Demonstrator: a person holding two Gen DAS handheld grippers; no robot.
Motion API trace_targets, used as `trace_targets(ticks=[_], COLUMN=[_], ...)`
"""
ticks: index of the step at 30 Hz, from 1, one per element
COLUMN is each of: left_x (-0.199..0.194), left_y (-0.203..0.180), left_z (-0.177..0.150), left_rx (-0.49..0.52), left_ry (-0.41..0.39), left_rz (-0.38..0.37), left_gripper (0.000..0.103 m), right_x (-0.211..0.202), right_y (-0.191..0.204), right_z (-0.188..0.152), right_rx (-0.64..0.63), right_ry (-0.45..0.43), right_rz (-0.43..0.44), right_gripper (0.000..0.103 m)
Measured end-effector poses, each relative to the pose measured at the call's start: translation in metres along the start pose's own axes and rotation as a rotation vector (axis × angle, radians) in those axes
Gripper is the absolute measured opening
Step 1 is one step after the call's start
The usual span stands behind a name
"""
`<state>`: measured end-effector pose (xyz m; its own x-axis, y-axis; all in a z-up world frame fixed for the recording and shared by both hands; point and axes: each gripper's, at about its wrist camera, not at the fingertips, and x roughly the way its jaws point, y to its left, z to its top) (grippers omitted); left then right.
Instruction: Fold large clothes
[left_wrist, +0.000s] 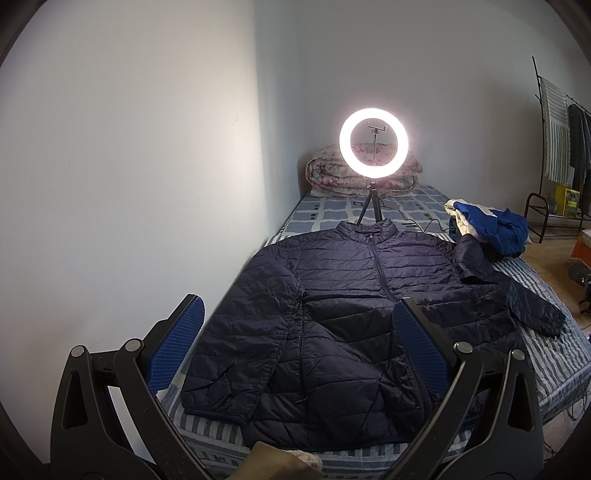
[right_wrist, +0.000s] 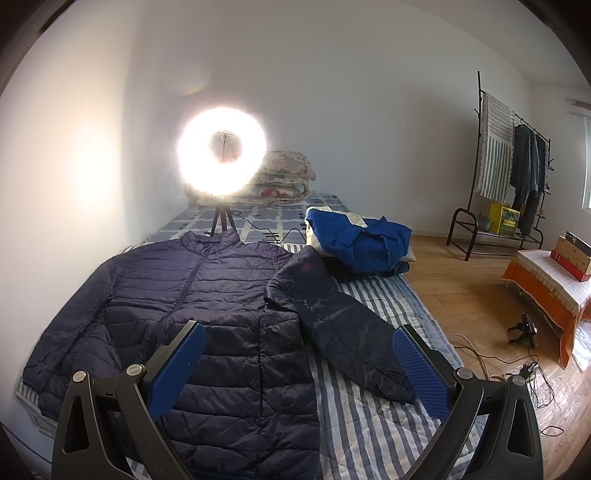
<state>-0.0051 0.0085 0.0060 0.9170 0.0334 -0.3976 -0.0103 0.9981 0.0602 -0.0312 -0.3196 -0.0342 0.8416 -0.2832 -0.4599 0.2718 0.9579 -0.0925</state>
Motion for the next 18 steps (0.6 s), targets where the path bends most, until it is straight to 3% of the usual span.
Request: trace_targets(ticks=[9, 13, 18], left_x=[0.000, -0.008, -0.018], left_y=[0.021, 0.038, 0.055], left_z=[-0.005, -0.013, -0.026], left_rx=[-0.034, -0.063, -0.092], left_ry=[0.008, 0.008, 0.067], left_rz=[0.035, 0.072, 0.078], left_gripper=[0.103, 0.103, 0.103], right_x=[0.006, 0.010, 0.016], right_y=[0.049, 0.075, 0.114], right_z=[0.011, 0.021, 0.028], right_rx=[-0.125, -0.175, -0.250], right_ry=[-0.039, -0.040, -0.049], right_rz=[0.094, 0.225, 0.375], right_gripper=[0.101, 0.101, 0.094])
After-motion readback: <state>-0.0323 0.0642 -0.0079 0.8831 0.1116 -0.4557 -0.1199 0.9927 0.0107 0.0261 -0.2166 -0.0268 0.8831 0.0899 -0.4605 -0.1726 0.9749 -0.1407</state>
